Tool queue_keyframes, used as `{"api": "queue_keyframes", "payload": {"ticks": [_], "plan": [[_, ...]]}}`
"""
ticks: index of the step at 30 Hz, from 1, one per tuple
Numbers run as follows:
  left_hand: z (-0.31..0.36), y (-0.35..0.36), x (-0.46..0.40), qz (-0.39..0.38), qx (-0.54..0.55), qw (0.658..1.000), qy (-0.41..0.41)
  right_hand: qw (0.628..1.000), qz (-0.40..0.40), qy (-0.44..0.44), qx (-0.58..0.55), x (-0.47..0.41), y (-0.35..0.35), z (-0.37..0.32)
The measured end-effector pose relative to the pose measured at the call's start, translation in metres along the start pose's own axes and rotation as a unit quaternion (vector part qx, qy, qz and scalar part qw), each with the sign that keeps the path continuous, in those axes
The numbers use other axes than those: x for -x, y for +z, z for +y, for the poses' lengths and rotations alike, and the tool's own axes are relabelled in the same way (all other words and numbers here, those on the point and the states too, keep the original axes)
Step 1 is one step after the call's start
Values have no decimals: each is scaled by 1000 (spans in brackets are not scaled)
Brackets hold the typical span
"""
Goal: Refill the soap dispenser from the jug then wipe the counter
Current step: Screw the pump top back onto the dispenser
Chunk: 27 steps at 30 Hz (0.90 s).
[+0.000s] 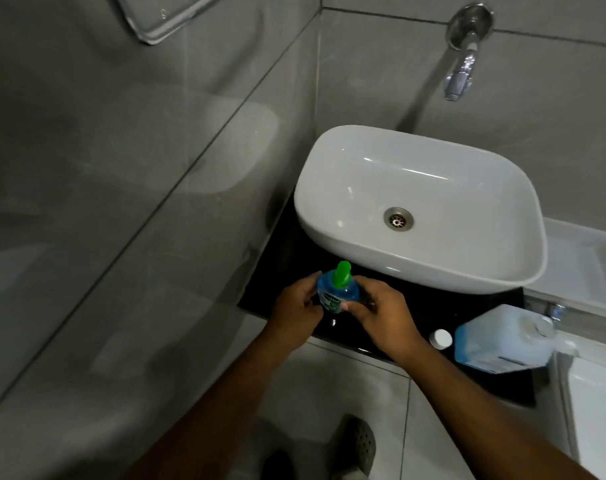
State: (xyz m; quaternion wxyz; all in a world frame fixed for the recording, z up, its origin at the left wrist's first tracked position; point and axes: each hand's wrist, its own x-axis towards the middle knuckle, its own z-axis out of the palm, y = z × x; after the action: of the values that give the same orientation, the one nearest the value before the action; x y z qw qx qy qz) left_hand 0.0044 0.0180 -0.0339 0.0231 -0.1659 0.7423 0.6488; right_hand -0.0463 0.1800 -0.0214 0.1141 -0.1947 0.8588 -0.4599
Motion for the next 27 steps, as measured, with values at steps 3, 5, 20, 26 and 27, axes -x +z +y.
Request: {"api": "queue_keyframes", "payload": {"ticks": [3,5,20,26,27], "plan": [[-3,-32,4,67,11,998,-7,998,-45,-38,-23,-25,24,-21],[-7,-50,8,100,9,995,-13,995,-72,-70,-13,-41,41,-33],[-17,-58,6,221,-25,973,-60,987,-116,-107,15,-83,88,-38],[-18,-55,15,248,-56,961,-109,989,-125,-72,19,-80,87,-33],[-19,-55,17,253,-61,958,-119,991,-126,-43,17,-76,84,-33]]}}
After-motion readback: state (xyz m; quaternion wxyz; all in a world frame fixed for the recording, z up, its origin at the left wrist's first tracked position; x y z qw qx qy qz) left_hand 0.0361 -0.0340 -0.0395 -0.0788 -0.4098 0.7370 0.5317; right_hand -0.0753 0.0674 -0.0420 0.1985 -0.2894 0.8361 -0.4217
